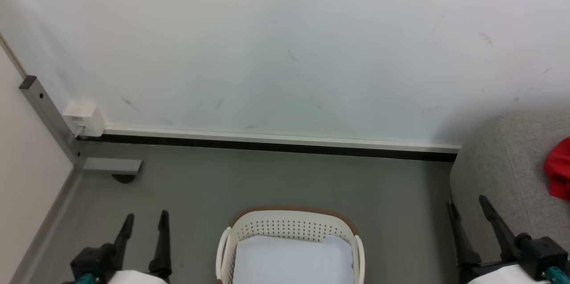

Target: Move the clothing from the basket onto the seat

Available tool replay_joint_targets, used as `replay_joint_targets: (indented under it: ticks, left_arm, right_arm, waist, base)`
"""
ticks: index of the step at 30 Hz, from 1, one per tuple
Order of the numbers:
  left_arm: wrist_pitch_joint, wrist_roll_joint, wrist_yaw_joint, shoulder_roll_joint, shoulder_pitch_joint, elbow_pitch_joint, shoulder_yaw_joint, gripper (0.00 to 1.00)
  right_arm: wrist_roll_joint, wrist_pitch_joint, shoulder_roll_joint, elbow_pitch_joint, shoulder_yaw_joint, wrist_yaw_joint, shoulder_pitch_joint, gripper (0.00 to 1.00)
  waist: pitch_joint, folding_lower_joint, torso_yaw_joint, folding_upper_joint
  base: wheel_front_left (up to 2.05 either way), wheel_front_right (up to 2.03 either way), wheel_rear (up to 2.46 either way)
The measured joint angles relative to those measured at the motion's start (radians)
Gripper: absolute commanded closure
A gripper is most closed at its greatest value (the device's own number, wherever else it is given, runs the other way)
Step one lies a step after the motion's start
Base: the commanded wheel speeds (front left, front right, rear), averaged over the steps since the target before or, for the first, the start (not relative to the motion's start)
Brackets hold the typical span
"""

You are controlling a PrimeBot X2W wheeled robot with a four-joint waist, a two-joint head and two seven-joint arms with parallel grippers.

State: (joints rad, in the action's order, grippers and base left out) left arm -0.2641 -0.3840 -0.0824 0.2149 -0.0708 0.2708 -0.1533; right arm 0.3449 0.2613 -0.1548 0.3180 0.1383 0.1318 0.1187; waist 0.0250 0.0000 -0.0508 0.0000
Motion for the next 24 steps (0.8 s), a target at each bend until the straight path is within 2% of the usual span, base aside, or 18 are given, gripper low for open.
replay_joint_targets:
  ticks: [8, 24]
  left_arm:
    - [0.000, 0.113, 0.063, -0.048, 0.000, 0.007, 0.061, 0.00]
    - [0.000, 0.191, 0.144, -0.117, 0.009, 0.040, 0.165, 0.00]
  right_arm:
    - [-0.037, 0.001, 0.014, -0.054, 0.016, 0.000, -0.030, 0.00]
    - [-0.032, 0.001, 0.032, -0.061, 0.009, 0.000, -0.031, 0.00]
  waist:
    - [0.004, 0.0000, 0.011, 0.0000]
    - [0.011, 0.0000, 0.027, 0.0000]
  base:
    - [0.00, 0.00, 0.00]
    - [0.00, 0.00, 0.00]
